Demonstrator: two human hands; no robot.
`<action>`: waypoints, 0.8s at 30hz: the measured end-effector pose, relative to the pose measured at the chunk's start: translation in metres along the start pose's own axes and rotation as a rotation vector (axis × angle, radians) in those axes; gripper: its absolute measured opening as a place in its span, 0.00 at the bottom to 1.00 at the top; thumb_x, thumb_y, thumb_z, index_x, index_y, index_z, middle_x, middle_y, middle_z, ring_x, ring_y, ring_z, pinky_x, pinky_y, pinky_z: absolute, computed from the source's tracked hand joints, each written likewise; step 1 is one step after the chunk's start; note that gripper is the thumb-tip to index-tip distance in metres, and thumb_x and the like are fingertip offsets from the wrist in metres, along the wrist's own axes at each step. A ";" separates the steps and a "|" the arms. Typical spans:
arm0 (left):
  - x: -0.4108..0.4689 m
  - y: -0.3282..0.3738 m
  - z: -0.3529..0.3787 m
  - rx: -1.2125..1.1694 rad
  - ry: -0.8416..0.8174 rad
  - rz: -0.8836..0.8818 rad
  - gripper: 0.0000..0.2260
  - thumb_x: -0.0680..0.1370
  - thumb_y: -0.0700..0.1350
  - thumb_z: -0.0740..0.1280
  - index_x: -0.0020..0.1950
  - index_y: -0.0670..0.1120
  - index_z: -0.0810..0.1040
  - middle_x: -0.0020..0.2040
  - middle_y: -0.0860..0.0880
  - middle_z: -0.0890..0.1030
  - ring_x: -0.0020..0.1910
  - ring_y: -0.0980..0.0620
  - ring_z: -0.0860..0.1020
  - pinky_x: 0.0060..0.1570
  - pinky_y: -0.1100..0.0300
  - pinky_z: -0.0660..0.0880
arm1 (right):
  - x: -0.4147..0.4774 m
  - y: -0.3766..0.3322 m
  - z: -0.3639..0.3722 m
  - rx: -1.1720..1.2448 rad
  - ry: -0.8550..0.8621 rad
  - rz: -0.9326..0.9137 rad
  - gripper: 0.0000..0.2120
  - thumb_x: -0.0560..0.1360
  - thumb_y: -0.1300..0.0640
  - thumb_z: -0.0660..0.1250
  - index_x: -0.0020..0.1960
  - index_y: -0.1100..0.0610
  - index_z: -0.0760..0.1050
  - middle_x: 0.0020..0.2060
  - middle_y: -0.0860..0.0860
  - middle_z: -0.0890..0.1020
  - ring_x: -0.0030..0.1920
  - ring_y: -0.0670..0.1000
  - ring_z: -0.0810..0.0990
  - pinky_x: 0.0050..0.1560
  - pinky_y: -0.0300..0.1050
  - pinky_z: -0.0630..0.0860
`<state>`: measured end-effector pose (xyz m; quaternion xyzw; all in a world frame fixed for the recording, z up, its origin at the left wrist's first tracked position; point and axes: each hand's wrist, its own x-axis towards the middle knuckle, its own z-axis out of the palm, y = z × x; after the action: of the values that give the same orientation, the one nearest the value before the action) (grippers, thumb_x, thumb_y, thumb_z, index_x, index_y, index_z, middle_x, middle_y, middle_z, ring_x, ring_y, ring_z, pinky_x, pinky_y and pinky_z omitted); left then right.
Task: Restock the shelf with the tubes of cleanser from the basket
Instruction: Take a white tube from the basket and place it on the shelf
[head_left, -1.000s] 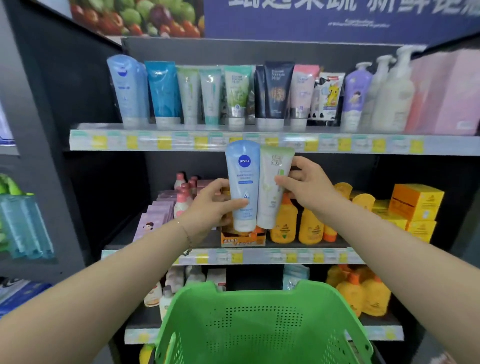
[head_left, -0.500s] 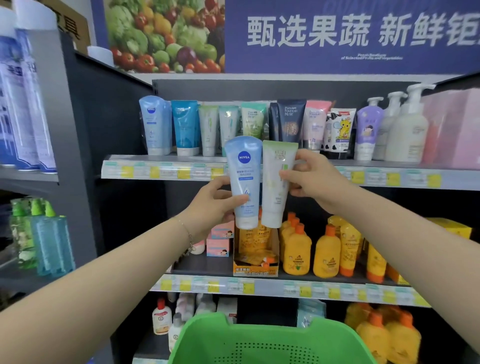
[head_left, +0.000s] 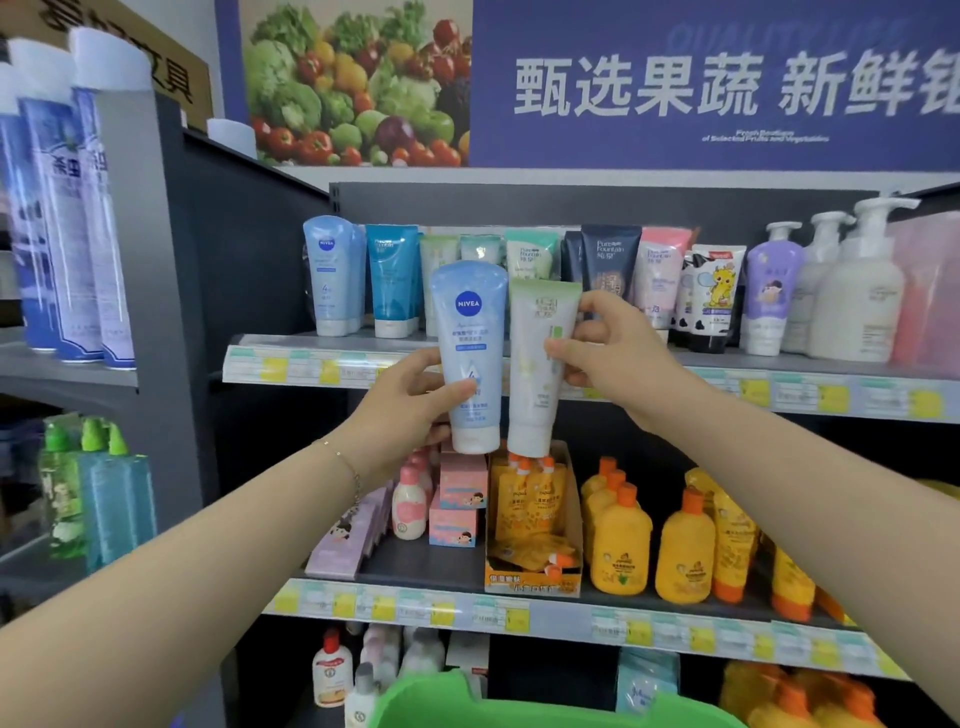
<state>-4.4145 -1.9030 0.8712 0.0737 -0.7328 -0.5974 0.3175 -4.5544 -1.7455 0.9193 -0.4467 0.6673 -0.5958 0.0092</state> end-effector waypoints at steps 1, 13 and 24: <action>0.004 0.002 -0.005 0.008 0.012 0.005 0.14 0.78 0.44 0.67 0.64 0.50 0.74 0.56 0.47 0.83 0.55 0.46 0.82 0.58 0.42 0.76 | 0.004 -0.003 0.004 0.007 0.003 -0.009 0.13 0.77 0.63 0.67 0.58 0.53 0.71 0.49 0.48 0.83 0.49 0.47 0.82 0.48 0.47 0.81; 0.064 0.026 -0.070 0.062 0.096 0.084 0.16 0.78 0.44 0.68 0.64 0.47 0.72 0.55 0.48 0.83 0.53 0.48 0.82 0.57 0.48 0.78 | 0.082 -0.035 0.063 0.047 0.029 -0.067 0.11 0.77 0.66 0.67 0.54 0.54 0.68 0.40 0.49 0.84 0.40 0.51 0.83 0.45 0.50 0.80; 0.117 0.032 -0.127 0.092 0.163 0.154 0.15 0.78 0.44 0.69 0.64 0.48 0.73 0.52 0.48 0.84 0.49 0.49 0.83 0.45 0.56 0.79 | 0.141 -0.043 0.083 -0.015 0.105 -0.041 0.13 0.78 0.64 0.67 0.58 0.55 0.67 0.42 0.50 0.83 0.39 0.49 0.81 0.40 0.45 0.78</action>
<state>-4.4275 -2.0565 0.9556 0.0799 -0.7346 -0.5290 0.4173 -4.5691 -1.8916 1.0033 -0.4286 0.6621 -0.6133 -0.0416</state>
